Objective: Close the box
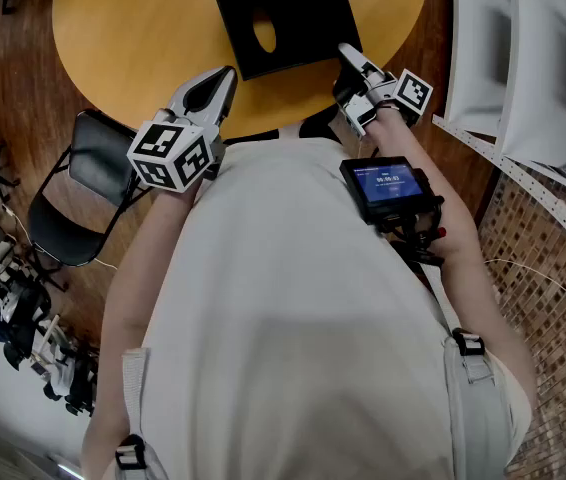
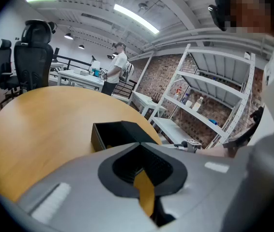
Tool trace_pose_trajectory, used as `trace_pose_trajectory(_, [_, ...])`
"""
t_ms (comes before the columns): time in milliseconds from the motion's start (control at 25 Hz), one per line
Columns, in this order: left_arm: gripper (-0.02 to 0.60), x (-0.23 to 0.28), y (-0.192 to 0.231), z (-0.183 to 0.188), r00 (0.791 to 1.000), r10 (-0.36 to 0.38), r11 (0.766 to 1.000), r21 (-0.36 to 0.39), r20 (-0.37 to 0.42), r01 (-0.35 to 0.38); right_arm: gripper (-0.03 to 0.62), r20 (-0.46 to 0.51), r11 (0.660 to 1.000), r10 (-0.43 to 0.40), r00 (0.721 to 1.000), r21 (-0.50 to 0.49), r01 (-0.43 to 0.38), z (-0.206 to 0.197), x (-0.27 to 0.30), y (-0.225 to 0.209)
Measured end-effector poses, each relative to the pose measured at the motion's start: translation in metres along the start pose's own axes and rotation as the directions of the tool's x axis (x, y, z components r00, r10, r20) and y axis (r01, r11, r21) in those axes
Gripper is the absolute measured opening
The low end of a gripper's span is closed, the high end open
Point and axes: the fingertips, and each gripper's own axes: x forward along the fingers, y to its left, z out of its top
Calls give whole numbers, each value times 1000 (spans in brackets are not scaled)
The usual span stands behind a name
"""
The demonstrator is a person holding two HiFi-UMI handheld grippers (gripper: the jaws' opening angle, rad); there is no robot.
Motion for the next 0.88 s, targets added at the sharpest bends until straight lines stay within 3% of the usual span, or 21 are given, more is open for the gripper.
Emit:
trace_pose_trajectory(80, [0, -1, -1, -4, 1000, -11, 1000, 0, -1, 11, 30, -28, 992, 13, 1000, -128, -16, -1, 0, 15])
trace_pose_trajectory(160, [0, 0, -2, -8, 1000, -20, 1000, 1, -1, 20, 22, -71, 962, 28, 997, -269, -46, -5, 1, 33])
trace_pose_trajectory(280, [0, -7, -7, -8, 999, -33, 999, 26, 10, 32, 14, -137, 888, 59, 989, -445, -114, -23, 3, 70])
trace_pose_trajectory(360, [0, -18, -13, -4, 999, -42, 997, 62, 20, 41, 19, -153, 825, 23, 988, -555, -105, -37, -1, 86])
trace_pose_trajectory(440, [0, -25, -17, -2, 998, -51, 996, 81, 33, 49, 26, -158, 713, -61, 986, -698, -68, -46, -5, 93])
trace_pose_trajectory(560, [0, -21, -17, -2, 996, -64, 995, 80, 62, 59, 42, -187, 484, -183, 965, -872, -78, -57, -1, 102])
trace_pose_trajectory(640, [0, -19, -16, -6, 995, -70, 995, 70, 75, 65, 53, -218, 350, -254, 942, -929, -121, -68, 2, 103])
trace_pose_trajectory(760, [0, -20, -12, -7, 992, -74, 997, 46, 101, 69, 80, -272, 208, -340, 900, -955, -210, -84, 6, 104])
trace_pose_trajectory(880, [0, -25, -7, -7, 989, -68, 998, 16, 132, 66, 92, -290, 98, -421, 859, -957, -275, -93, 9, 104])
